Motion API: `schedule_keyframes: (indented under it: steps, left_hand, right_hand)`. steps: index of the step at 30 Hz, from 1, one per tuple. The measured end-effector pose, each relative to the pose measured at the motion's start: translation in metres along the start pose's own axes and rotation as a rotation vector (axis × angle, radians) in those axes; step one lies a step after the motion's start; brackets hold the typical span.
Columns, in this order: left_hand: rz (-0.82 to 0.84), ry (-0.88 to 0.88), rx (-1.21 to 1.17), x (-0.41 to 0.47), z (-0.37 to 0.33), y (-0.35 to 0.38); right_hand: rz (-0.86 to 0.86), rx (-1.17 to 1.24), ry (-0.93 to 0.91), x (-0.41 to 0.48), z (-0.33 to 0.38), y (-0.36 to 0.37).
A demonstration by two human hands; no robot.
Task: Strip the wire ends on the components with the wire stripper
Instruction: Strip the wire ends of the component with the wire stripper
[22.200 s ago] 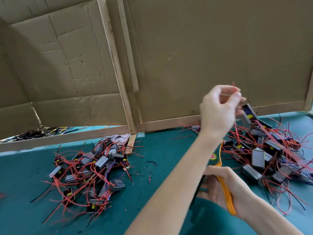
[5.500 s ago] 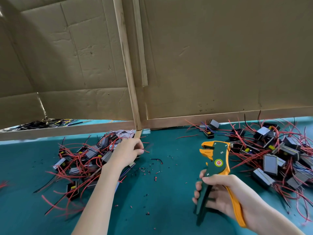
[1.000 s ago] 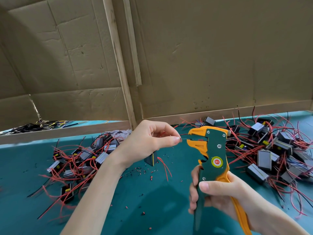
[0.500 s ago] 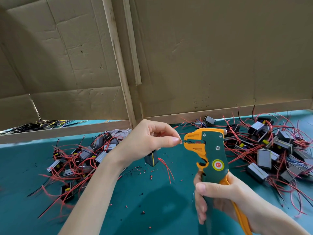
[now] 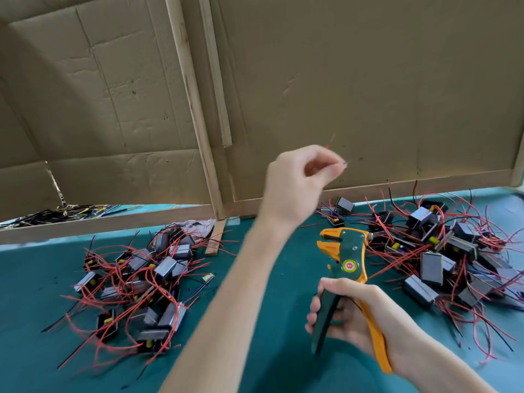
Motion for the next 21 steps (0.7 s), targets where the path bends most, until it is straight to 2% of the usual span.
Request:
schedule_keyframes:
  steps: [4, 9, 13, 16, 21]
  left_hand:
    - [-0.040, -0.026, -0.076, 0.023, -0.014, 0.070]
    - [0.387, -0.104, -0.108, 0.000, -0.007, 0.129]
    - [0.438, -0.116, 0.021, -0.025, 0.025, 0.092]
    - [0.470, -0.233, 0.340, -0.044, 0.080, 0.039]
    - [0.449, -0.446, 1.226, -0.081, 0.160, -0.066]
  right_hand:
    - [-0.083, 0.054, 0.029, 0.007, 0.002, -0.014]
    - [-0.095, 0.096, 0.012, 0.009, 0.007, -0.022]
    - [-0.094, 0.153, 0.022, 0.010, 0.007, -0.023]
    - [-0.089, 0.150, 0.036, 0.011, 0.005, -0.022]
    - [-0.080, 0.127, 0.030, 0.010, 0.003, -0.021]
Point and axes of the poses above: each hand's wrist, its own x-axis towards the middle knuckle, its own y-axis out of the palm, z = x × y, the point moved 8 cm from there along x, towards the middle knuckle, and after that the axes turned 6 degrees about y, right-handed, at the moved point
